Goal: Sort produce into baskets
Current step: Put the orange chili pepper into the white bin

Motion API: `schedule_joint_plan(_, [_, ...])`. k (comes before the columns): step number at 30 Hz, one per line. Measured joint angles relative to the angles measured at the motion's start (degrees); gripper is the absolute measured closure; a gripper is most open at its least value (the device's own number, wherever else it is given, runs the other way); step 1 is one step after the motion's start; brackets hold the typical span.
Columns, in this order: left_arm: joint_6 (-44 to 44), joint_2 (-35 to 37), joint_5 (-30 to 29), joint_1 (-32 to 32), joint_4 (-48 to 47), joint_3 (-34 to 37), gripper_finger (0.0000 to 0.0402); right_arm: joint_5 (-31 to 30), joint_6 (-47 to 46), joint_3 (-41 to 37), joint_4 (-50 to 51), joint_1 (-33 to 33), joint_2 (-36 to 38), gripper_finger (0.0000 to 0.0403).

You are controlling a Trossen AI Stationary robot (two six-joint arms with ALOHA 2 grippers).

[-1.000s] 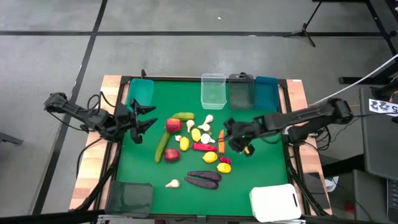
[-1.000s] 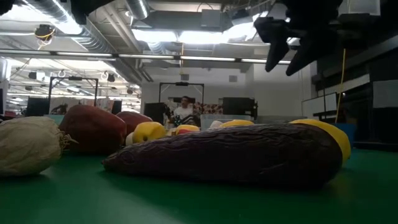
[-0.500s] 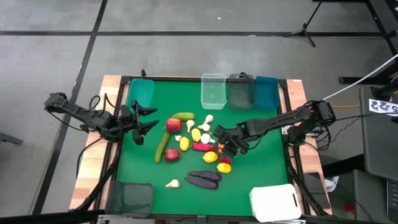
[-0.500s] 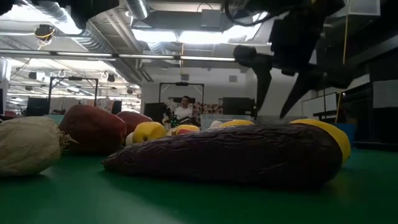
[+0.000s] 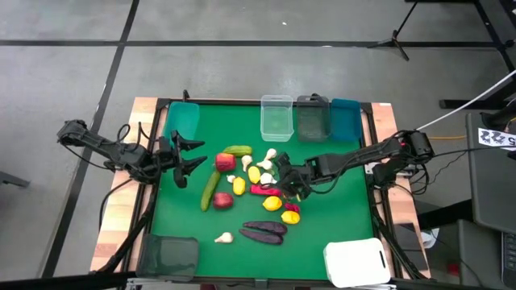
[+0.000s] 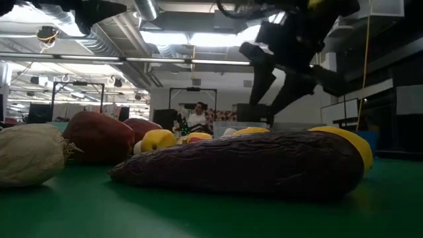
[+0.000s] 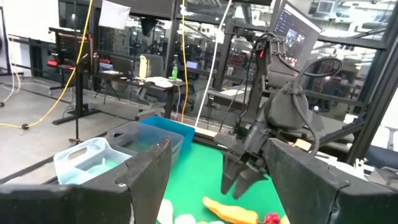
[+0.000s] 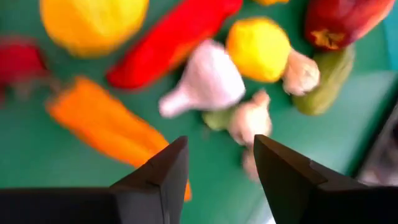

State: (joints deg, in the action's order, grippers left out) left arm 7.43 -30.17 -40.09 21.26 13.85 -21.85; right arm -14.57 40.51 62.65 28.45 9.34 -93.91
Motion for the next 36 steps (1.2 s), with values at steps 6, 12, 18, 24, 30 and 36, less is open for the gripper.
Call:
schedule_joint_plan(6, [0.08,0.00,-0.03,0.02,0.00,0.00,0.0144,-1.07,-2.41,-0.02,0.57,0.03,0.00,0.0138])
schedule_joint_plan(12, [0.10,0.00,-0.03,0.02,0.00,0.00,0.0144,-3.44,-7.00,-0.06,1.73,-0.14,-0.17,0.0066])
schedule_joint_plan(18, [0.10,0.00,-0.03,0.01,0.00,0.00,0.0144,-3.22,-39.72,-0.04,3.87,-2.94,-1.66,0.0067])
schedule_joint_plan(24, [0.27,-0.04,-0.09,0.00,-0.08,0.00,0.0144,5.65,-70.77,-0.08,4.87,-5.81,-1.70,0.0072])
schedule_joint_plan(30, [1.54,-0.04,-0.14,0.02,-1.84,0.00,0.0144,4.66,-85.42,-0.04,4.75,-6.01,-2.28,0.0072])
schedule_joint_plan(36, [2.51,-0.04,-0.14,0.02,-3.46,0.00,0.0144,3.36,-93.87,-0.07,5.53,-5.98,-5.93,0.0072])
